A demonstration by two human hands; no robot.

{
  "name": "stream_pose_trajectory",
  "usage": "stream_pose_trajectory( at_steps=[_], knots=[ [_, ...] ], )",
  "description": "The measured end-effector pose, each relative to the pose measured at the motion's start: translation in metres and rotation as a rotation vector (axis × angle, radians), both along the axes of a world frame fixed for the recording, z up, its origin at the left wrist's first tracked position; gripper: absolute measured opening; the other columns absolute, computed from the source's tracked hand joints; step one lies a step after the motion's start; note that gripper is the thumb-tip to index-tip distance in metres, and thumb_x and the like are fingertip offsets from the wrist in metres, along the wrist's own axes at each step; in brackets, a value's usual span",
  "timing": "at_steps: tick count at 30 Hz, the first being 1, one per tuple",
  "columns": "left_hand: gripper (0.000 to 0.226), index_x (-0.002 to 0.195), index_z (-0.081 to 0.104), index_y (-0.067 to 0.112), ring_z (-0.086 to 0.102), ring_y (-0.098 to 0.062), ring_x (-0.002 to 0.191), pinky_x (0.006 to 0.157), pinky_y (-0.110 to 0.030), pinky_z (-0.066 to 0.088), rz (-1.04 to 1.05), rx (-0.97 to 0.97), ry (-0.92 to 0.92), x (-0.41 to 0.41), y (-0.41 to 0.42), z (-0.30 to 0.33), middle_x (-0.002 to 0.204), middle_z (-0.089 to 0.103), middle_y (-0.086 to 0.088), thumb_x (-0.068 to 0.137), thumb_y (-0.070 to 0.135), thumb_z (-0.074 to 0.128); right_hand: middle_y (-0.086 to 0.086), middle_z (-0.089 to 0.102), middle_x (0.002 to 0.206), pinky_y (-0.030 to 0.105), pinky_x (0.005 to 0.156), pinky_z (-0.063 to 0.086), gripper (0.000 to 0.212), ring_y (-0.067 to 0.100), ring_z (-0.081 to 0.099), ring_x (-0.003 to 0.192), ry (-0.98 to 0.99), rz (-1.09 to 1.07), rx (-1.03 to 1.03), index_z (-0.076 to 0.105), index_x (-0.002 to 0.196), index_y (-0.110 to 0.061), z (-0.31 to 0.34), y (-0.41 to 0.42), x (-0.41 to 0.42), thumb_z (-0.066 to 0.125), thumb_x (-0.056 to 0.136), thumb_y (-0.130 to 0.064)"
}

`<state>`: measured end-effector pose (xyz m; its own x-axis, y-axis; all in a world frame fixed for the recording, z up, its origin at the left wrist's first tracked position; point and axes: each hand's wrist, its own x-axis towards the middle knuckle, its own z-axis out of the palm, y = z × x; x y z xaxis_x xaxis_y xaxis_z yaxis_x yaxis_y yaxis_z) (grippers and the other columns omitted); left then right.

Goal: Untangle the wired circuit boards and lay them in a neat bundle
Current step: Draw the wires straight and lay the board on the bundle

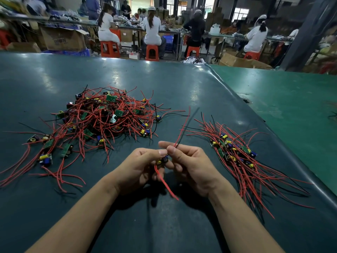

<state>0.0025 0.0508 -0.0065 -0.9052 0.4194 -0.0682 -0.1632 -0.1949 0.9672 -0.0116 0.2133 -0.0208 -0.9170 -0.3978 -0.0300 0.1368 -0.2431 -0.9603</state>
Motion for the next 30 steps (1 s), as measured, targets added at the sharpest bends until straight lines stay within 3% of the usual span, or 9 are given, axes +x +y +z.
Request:
stream_pose_trajectory(
  at_steps=[3,7,9,11,14,17,21,26,30],
  knots=[
    [0.031,0.079,0.06,-0.007,0.049,-0.006,0.034,0.037,-0.014,0.036,-0.017,-0.015,0.008,0.001,0.001,0.002,0.048,0.061,-0.002,0.087,0.023,0.059,-0.003,0.042,0.047,0.017,0.041,0.022,0.028,0.009,0.03,0.043,0.05,-0.091,0.041,0.079,0.096,-0.021,-0.001,-0.003,0.0,0.071,0.074,-0.038],
    [0.027,0.073,0.066,-0.002,0.05,-0.008,0.039,0.043,-0.016,0.036,0.023,-0.014,0.007,-0.001,0.002,0.0,0.051,0.062,-0.002,0.083,0.023,0.061,-0.007,0.041,0.046,0.026,0.062,0.039,0.025,0.005,0.032,0.039,0.087,-0.22,-0.027,0.08,0.092,-0.017,-0.003,-0.008,-0.001,0.073,0.072,-0.033],
    [0.028,0.07,0.068,0.0,0.05,-0.009,0.039,0.044,-0.017,0.036,0.025,-0.009,-0.005,-0.002,0.002,-0.001,0.051,0.061,-0.003,0.08,0.024,0.059,-0.008,0.039,0.046,0.015,0.045,0.03,0.022,0.004,0.028,0.037,0.083,-0.307,-0.031,0.08,0.089,-0.018,-0.001,-0.007,-0.002,0.074,0.073,-0.032],
    [0.03,0.067,0.071,0.002,0.049,-0.01,0.038,0.043,-0.017,0.036,0.012,-0.014,-0.004,-0.002,0.002,-0.001,0.047,0.058,-0.004,0.08,0.026,0.056,-0.007,0.038,0.046,0.014,0.038,0.023,0.012,0.005,0.026,0.037,0.082,-0.376,-0.022,0.08,0.086,-0.018,-0.001,-0.005,-0.003,0.073,0.08,-0.025],
    [0.031,0.067,0.071,0.002,0.047,-0.011,0.034,0.037,-0.015,0.036,-0.003,-0.008,-0.01,-0.002,0.002,-0.001,0.045,0.055,-0.008,0.08,0.025,0.056,-0.007,0.039,0.046,0.015,0.038,0.023,0.01,0.005,0.028,0.038,0.115,-0.416,0.011,0.08,0.086,-0.016,-0.003,-0.006,-0.003,0.07,0.088,-0.016],
    [0.031,0.064,0.073,0.005,0.048,-0.011,0.038,0.042,-0.019,0.035,-0.016,-0.05,0.023,-0.002,0.001,-0.002,0.046,0.055,-0.008,0.079,0.026,0.056,-0.006,0.042,0.046,0.015,0.038,0.025,0.014,0.006,0.029,0.037,0.112,-0.416,-0.013,0.078,0.094,-0.016,-0.003,-0.008,-0.004,0.067,0.089,-0.009],
    [0.032,0.06,0.073,0.008,0.048,-0.01,0.035,0.041,-0.017,0.036,-0.11,-0.106,0.054,0.001,-0.002,-0.001,0.042,0.055,-0.006,0.08,0.025,0.054,-0.002,0.055,0.059,0.013,0.035,0.026,0.017,0.007,0.035,0.034,0.11,-0.522,-0.068,0.067,0.104,-0.017,0.002,0.002,-0.012,0.06,0.094,-0.005],
    [0.032,0.061,0.073,0.008,0.048,-0.009,0.036,0.042,-0.017,0.036,-0.122,-0.11,0.059,0.001,-0.003,0.0,0.043,0.056,-0.006,0.08,0.025,0.055,0.015,0.05,0.071,0.016,0.036,0.028,0.021,0.01,0.038,0.035,0.233,-0.59,-0.017,0.066,0.096,-0.013,0.003,0.004,-0.01,0.057,0.093,0.005],
    [0.03,0.063,0.074,0.009,0.049,-0.01,0.038,0.045,-0.018,0.035,-0.118,-0.106,0.074,0.0,-0.003,-0.003,0.044,0.056,-0.005,0.079,0.028,0.059,0.011,0.057,0.065,0.017,0.034,0.029,0.015,0.01,0.039,0.034,0.19,-0.704,-0.109,0.063,0.089,-0.013,0.002,0.005,-0.013,0.057,0.095,0.0]
  ],
)
